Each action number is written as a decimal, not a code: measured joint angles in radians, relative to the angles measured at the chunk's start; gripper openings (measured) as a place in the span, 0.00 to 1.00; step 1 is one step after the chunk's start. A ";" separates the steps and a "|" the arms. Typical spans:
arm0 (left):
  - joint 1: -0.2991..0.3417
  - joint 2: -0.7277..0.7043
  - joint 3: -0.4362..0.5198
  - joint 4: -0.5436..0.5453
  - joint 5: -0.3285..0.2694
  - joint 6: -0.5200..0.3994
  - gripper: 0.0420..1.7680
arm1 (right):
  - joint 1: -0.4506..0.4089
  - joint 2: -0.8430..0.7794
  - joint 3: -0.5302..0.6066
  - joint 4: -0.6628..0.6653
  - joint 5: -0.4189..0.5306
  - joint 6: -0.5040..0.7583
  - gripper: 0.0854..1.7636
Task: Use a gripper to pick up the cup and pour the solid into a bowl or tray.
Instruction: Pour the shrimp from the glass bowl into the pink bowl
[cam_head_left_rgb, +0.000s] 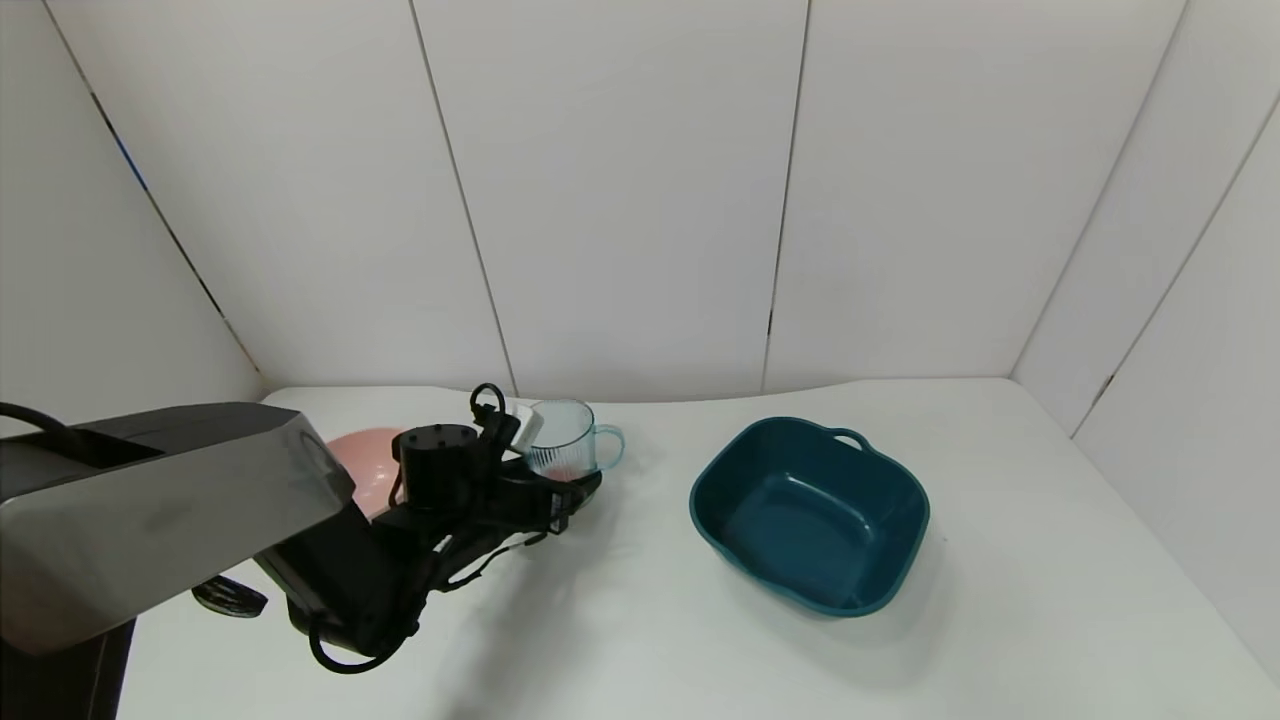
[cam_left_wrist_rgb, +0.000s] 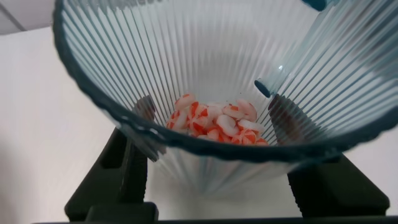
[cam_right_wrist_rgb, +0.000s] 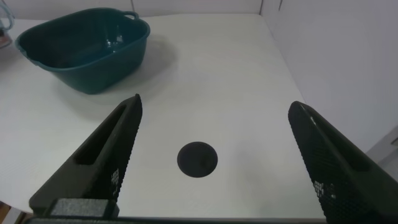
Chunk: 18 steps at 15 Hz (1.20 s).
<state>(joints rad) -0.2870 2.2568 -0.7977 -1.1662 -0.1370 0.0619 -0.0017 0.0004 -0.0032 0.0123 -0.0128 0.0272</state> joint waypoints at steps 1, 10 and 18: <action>0.000 -0.028 -0.001 0.033 0.023 0.003 0.71 | 0.000 0.000 0.000 0.000 0.000 0.000 0.97; 0.070 -0.293 -0.051 0.319 0.186 0.083 0.71 | 0.000 0.000 0.000 0.000 0.000 0.000 0.97; 0.304 -0.426 -0.029 0.388 0.192 0.195 0.71 | 0.000 0.000 0.000 0.000 -0.001 0.000 0.97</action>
<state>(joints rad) 0.0168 1.8304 -0.8264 -0.7783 0.0547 0.2568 -0.0017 0.0004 -0.0032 0.0123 -0.0134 0.0268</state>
